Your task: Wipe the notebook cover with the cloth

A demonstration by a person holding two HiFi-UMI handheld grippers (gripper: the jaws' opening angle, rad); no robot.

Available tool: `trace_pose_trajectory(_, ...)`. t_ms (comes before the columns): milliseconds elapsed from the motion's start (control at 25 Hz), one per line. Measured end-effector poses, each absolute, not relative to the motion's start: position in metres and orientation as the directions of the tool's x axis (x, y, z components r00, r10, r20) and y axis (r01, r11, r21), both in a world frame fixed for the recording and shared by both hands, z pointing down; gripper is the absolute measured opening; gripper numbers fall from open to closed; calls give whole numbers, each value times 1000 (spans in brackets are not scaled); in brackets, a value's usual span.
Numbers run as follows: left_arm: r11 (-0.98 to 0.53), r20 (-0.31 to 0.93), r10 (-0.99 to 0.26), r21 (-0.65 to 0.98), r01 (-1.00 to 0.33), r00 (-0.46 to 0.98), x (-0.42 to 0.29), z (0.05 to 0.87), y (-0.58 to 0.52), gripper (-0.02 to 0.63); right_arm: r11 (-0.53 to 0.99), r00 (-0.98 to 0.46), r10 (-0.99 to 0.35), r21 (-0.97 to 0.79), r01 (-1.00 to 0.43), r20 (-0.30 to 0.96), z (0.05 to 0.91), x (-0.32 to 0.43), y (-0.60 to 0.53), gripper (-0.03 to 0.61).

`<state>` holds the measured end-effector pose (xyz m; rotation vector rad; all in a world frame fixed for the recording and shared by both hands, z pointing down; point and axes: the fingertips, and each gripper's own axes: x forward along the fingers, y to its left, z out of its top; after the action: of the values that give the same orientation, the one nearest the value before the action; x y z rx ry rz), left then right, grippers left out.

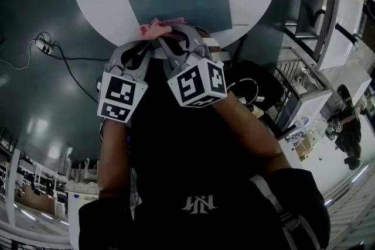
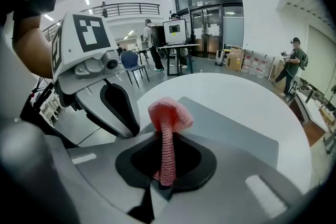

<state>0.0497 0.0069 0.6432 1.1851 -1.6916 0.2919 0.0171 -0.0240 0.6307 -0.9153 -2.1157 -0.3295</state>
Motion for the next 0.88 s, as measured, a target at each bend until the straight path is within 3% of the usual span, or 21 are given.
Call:
trace_pose_trajectory(640,484,837,-547,309,-819,-8,49,641,5,6,818,-504,312,42,573,806,632,19,-149,29)
trace_pose_trajectory(880,494,836,-548,308,-813,-16,49,644,7,32,866,-507,207,84,494,837,635,25,-188,29)
